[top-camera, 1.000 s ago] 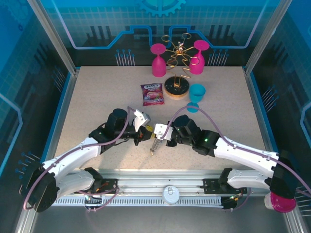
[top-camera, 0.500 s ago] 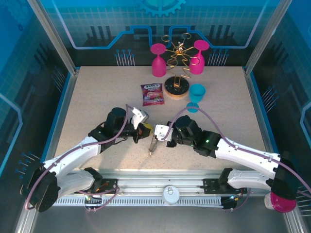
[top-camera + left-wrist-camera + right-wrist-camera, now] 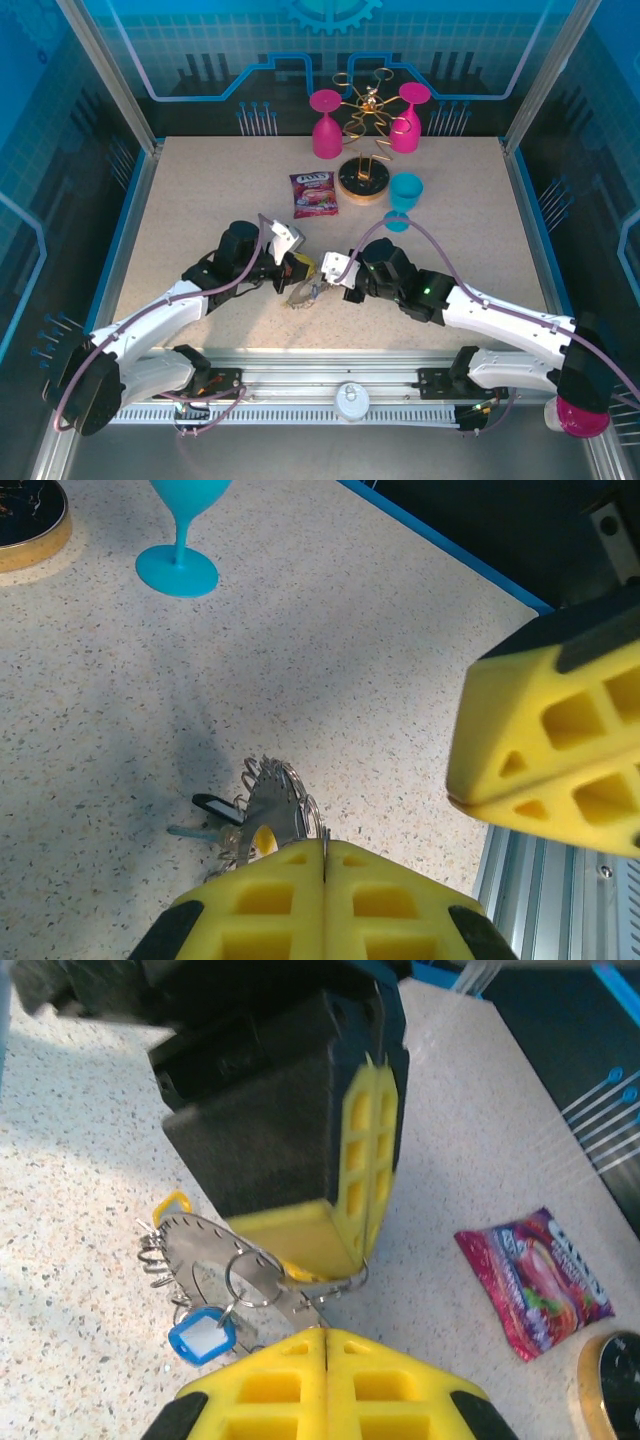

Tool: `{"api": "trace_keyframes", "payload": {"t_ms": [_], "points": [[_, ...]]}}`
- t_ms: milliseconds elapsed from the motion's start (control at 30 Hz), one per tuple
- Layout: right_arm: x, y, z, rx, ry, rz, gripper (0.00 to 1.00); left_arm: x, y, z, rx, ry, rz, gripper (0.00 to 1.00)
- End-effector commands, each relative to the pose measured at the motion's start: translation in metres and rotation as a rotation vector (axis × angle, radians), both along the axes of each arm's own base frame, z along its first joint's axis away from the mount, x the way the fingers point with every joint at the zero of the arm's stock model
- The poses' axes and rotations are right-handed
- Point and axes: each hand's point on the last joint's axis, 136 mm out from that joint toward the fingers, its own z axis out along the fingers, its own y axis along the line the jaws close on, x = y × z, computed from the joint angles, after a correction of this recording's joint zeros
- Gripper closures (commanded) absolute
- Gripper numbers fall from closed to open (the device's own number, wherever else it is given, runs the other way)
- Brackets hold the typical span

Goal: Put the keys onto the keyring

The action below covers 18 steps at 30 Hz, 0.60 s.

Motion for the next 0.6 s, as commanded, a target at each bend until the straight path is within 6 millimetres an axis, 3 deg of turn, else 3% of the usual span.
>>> {"api": "trace_keyframes", "payload": {"t_ms": [0,267,567], "points": [[0.003,-0.004,0.003,0.084,0.092,-0.069,0.94,0.001,-0.001,0.004,-0.015,-0.015,-0.005,1.00],[-0.006,0.012,-0.019,0.175,0.239,-0.050,0.70,-0.001,-0.001,0.006,-0.020,-0.018,-0.019,1.00],[0.006,0.025,-0.024,0.267,0.136,-0.037,0.72,-0.003,-0.001,0.007,-0.021,-0.020,-0.026,1.00]]}}
